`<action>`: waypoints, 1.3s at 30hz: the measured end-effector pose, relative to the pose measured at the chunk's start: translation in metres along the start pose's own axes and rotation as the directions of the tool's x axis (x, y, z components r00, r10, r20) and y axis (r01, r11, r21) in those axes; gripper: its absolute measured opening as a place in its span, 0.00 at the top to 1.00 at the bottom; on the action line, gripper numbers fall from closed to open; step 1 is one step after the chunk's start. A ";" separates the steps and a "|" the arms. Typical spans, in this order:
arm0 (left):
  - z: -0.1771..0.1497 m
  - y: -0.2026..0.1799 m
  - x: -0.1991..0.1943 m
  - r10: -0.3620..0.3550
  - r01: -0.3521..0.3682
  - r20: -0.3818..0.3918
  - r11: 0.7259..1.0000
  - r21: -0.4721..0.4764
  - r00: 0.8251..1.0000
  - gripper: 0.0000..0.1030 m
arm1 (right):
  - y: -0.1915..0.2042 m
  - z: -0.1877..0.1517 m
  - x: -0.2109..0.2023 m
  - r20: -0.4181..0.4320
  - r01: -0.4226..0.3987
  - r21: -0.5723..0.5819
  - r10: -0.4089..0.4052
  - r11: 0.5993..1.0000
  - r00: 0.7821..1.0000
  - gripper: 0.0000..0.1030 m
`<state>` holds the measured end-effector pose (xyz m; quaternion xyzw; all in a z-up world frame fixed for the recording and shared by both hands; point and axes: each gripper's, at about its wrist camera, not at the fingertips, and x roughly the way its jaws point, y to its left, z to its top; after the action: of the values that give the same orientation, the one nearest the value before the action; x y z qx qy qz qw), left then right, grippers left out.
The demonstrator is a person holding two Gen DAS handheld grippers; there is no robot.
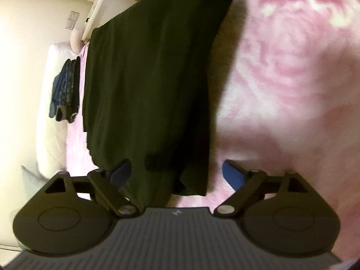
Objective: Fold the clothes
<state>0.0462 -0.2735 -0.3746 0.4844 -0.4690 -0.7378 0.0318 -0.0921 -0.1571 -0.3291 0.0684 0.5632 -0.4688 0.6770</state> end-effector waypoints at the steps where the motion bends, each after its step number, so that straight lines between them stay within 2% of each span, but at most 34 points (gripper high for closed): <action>1: -0.002 0.006 0.004 0.006 -0.006 -0.004 1.000 -0.018 1.000 0.36 | 0.005 0.002 -0.001 0.016 0.004 -0.002 -0.004 1.000 1.000 0.17; 2: -0.006 0.011 0.010 0.005 -0.006 -0.010 0.999 -0.033 1.000 0.46 | 0.011 0.004 0.000 0.030 0.001 -0.008 -0.001 1.000 1.000 0.15; 3: -0.008 0.016 0.016 0.005 -0.006 -0.014 0.999 -0.047 1.000 0.62 | 0.017 0.008 0.002 0.039 -0.003 -0.024 0.004 1.000 0.999 0.15; 7: -0.010 0.033 0.025 -0.032 0.032 0.004 0.994 -0.100 0.999 0.71 | 0.047 0.019 0.014 0.052 0.007 -0.144 0.000 0.989 0.999 0.15; 9: -0.011 0.037 0.025 -0.053 0.055 0.019 0.991 -0.120 0.998 0.72 | 0.066 0.019 0.027 0.037 0.047 -0.283 -0.039 0.958 0.999 0.15; 12: -0.012 0.039 0.022 -0.082 0.087 0.038 0.986 -0.143 0.996 0.76 | 0.082 0.013 0.037 0.090 0.137 -0.427 -0.108 0.894 0.990 0.14; 13: -0.012 0.038 0.022 -0.095 0.100 0.042 0.984 -0.149 0.995 0.77 | 0.083 0.012 0.041 0.100 0.147 -0.442 -0.114 0.885 0.988 0.12; 16: -0.011 0.043 0.023 -0.130 0.137 0.047 0.971 -0.198 0.990 0.78 | 0.079 0.008 0.044 0.111 0.165 -0.445 -0.129 0.880 0.985 0.09; 19: -0.012 0.047 0.021 -0.164 0.172 0.053 0.953 -0.249 0.985 0.79 | 0.083 0.001 0.027 0.126 0.147 -0.452 -0.100 0.880 0.987 0.09; 22: -0.012 0.048 0.024 -0.180 0.186 0.048 0.952 -0.244 0.983 0.79 | 0.082 -0.017 0.027 0.130 0.198 -0.482 -0.154 0.854 0.980 0.09; 25: -0.010 0.045 0.025 -0.178 0.182 0.038 0.957 -0.226 0.983 0.79 | 0.066 -0.023 0.050 0.066 0.237 -0.434 -0.232 0.869 0.970 0.09; 28: -0.009 0.045 0.027 -0.173 0.175 0.028 0.957 -0.232 0.985 0.79 | 0.065 -0.020 0.059 0.171 0.307 -0.466 -0.256 0.830 0.951 0.09; 30: -0.008 0.047 0.025 -0.184 0.182 0.016 0.948 -0.262 0.983 0.79 | 0.070 -0.015 0.064 0.241 0.328 -0.488 -0.237 0.809 0.941 0.10; 33: -0.008 0.053 0.022 -0.207 0.195 -0.002 0.929 -0.314 0.978 0.82 | 0.073 -0.008 0.069 0.266 0.313 -0.506 -0.199 0.804 0.943 0.22; 34: -0.007 0.057 0.020 -0.210 0.197 -0.005 0.925 -0.326 0.978 0.83 | 0.070 -0.006 0.067 0.252 0.281 -0.492 -0.174 0.824 0.952 0.41; 35: -0.006 0.063 0.016 -0.210 0.196 -0.005 0.922 -0.333 0.978 0.84 | 0.064 -0.003 0.062 0.222 0.219 -0.457 -0.128 0.862 0.967 0.56; 36: -0.006 0.069 0.013 -0.210 0.195 -0.006 0.920 -0.340 0.978 0.85 | 0.059 -0.002 0.055 0.216 0.194 -0.419 -0.110 0.887 0.970 0.72; 39: -0.004 0.101 -0.004 -0.168 0.150 -0.010 0.904 -0.399 0.986 0.86 | 0.034 0.007 0.027 0.231 0.156 -0.280 -0.092 0.947 0.969 0.81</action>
<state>0.0104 -0.3302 -0.2995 0.5207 -0.2677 -0.8068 0.0795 -0.0649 -0.1575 -0.3639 -0.1203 0.5537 -0.4257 0.7055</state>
